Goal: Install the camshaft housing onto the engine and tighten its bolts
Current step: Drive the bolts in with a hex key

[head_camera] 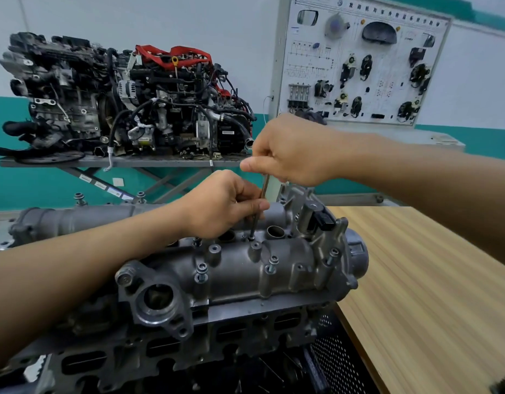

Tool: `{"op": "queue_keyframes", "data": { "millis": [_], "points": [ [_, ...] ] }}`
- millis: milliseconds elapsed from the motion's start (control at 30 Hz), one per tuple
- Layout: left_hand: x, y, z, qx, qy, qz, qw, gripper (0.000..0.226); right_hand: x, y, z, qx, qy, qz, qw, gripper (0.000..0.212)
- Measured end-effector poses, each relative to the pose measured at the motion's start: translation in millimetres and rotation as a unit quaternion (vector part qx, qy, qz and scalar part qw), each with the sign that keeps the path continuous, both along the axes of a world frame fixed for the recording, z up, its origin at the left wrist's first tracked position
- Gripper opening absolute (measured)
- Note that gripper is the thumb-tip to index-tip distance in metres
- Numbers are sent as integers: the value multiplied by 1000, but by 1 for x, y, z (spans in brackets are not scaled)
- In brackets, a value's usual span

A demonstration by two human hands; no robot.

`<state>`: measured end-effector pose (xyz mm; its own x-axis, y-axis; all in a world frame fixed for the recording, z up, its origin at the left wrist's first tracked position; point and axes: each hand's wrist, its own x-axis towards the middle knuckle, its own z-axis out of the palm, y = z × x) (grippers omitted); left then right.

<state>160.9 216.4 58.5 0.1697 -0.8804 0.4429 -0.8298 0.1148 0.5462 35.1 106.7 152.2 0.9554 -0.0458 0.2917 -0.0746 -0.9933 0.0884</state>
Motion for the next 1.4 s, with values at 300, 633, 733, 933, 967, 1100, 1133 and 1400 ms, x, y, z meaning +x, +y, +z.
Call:
{"op": "queue_keyframes", "data": {
  "millis": [300, 633, 733, 933, 967, 1100, 1133, 1400],
  "points": [
    [-2, 2, -2, -2, -23, -5, 1000, 12, 2, -28, -7, 546, 96, -202, 808, 25],
    [-8, 3, -2, 15, 10, -22, 1000, 11, -9, -47, 5, 467, 155, -20, 870, 51],
    [-9, 6, -2, 19, 8, -29, 999, 12, -3, -44, 17, 391, 192, 28, 900, 55],
    [-8, 7, 0, 24, 30, -31, 999, 11, 5, -39, 30, 317, 229, 31, 920, 41],
    [-7, 9, 2, 28, 26, -32, 999, 11, 5, -37, 31, 311, 229, 36, 922, 38],
    [-1, 22, 10, 24, -5, -34, 999, 15, 8, -23, 25, 315, 203, 73, 924, 35],
    [0, 23, 12, 16, -6, -33, 999, 18, 9, -21, 23, 326, 186, 82, 923, 36],
    [-6, 10, 6, 51, 73, -34, 995, 24, -6, -37, 0, 350, 163, 123, 914, 37]
  ]
}}
